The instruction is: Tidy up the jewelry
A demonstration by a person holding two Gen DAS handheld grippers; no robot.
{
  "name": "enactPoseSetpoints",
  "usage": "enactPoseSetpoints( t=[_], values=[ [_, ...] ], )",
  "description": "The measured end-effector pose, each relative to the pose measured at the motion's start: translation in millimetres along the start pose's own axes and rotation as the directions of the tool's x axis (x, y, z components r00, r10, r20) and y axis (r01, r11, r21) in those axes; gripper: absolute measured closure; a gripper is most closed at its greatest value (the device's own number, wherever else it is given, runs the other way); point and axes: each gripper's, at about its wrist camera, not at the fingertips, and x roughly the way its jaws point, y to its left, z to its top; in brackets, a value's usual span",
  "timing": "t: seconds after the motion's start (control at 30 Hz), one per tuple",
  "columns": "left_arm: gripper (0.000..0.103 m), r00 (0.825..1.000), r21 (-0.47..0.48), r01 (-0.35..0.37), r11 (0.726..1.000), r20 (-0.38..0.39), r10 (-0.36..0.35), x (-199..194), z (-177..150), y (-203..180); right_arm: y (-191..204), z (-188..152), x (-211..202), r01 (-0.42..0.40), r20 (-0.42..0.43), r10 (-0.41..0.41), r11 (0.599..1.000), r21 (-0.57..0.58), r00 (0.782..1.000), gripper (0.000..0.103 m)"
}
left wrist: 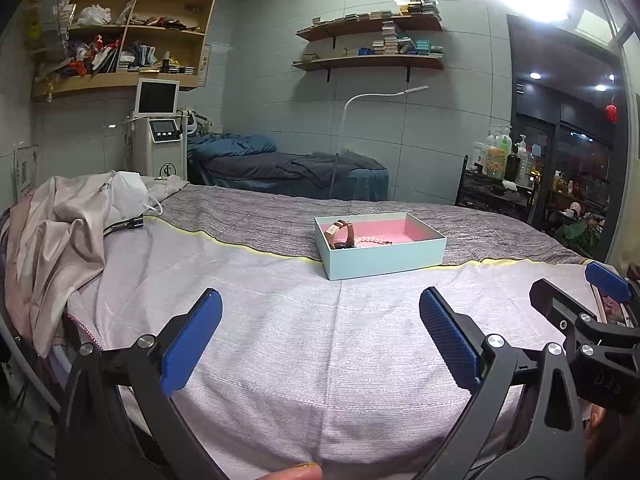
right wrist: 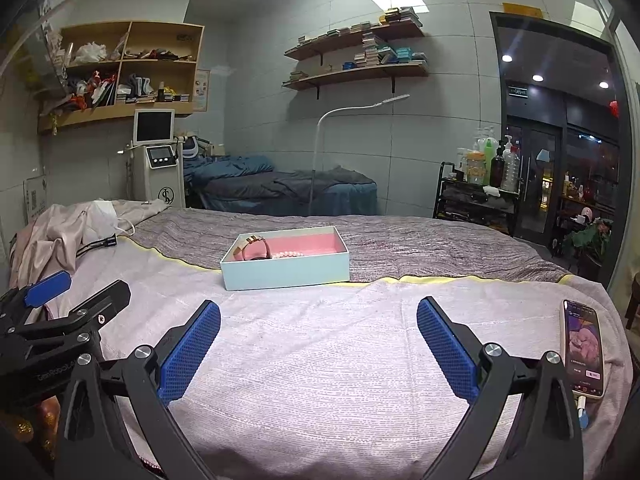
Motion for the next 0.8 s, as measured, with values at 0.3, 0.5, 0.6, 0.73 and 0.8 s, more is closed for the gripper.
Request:
enactPoseSetpoints(
  t=[0.3, 0.5, 0.6, 0.73, 0.8],
  values=[
    [0.006, 1.000, 0.001, -0.001, 1.000, 0.002, 0.001, 1.0, -0.3, -0.1, 0.5, -1.0, -1.2, 0.001, 0.002, -0.001, 1.000, -0.002, 1.000, 0.006],
    [0.006, 1.000, 0.004, -0.005, 1.000, 0.004, 0.005, 1.1, -1.3, -0.4, 1.6, -3.1, -0.6, -0.009, -0.005, 0.009, 1.000, -0.006, 1.000, 0.006],
    [0.006, 1.000, 0.003, -0.006, 1.000, 0.003, 0.006, 1.3, -1.3, 0.3, 2.0, -3.2, -0.7, -0.007, -0.004, 0.007, 1.000, -0.005, 1.000, 0.006],
    [0.006, 1.000, 0.005, -0.003, 1.000, -0.003, 0.003, 2.7, -1.6, 0.5, 1.5, -4.3, 0.5, -0.008, -0.011, 0.008, 1.000, -0.004, 1.000, 0.006],
    [0.006, 1.000, 0.006, -0.003, 1.000, -0.002, 0.003, 2.5, -1.9, 0.7, 1.4, -4.2, 0.7, -0.009, -0.013, 0.009, 1.000, -0.004, 1.000, 0.006]
  ],
)
